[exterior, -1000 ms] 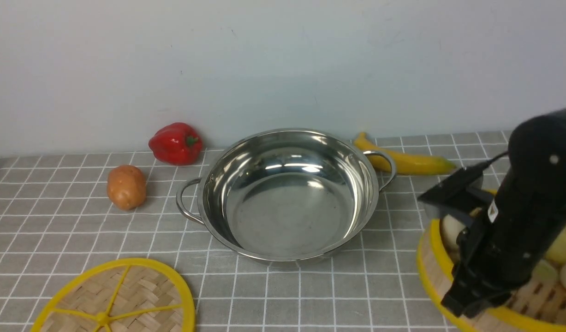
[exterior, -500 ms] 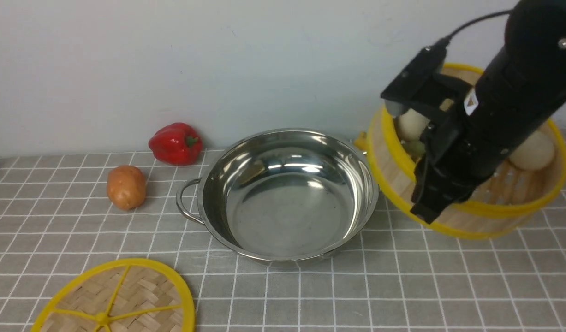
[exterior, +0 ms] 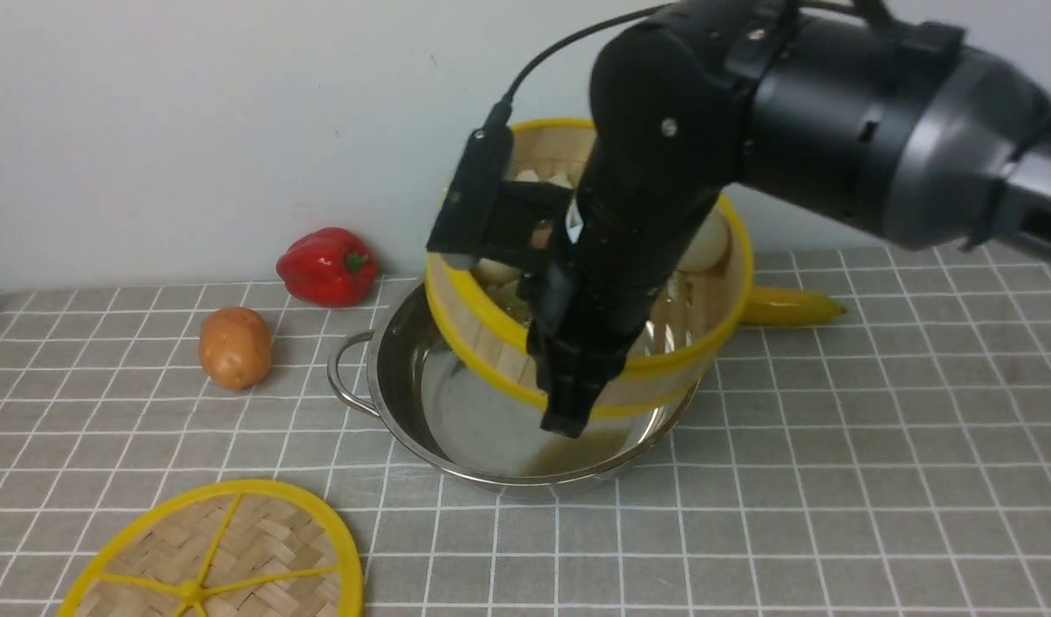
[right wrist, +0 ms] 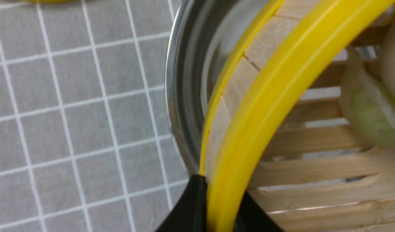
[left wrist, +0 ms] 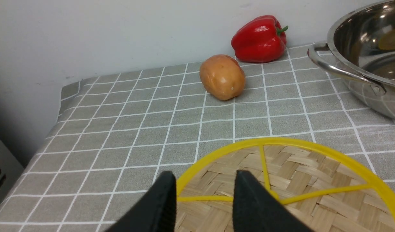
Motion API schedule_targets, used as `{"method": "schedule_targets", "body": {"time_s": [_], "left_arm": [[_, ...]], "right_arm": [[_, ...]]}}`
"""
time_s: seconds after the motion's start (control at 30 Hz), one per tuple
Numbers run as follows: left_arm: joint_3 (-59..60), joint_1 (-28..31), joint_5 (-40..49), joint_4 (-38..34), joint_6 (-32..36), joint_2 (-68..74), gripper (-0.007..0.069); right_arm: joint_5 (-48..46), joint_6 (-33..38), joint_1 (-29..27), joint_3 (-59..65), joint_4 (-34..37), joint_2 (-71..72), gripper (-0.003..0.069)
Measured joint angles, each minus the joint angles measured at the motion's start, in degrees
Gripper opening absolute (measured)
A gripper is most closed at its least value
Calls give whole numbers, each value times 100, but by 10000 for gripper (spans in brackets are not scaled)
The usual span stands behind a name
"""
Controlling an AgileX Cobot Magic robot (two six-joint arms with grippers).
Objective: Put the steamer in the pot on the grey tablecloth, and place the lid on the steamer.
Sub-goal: 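Place the bamboo steamer basket of food into the steel pot with the right gripper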
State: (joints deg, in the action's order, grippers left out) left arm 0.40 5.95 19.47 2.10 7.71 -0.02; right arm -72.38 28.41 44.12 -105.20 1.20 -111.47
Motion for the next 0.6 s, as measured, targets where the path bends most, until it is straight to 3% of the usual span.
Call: {"method": "schedule_targets", "body": {"time_s": [0.6], "left_arm": [[0, 0, 0, 0, 0, 0, 243]], "right_arm": [[-17, 609, 36, -586, -284, -1191, 59]]}}
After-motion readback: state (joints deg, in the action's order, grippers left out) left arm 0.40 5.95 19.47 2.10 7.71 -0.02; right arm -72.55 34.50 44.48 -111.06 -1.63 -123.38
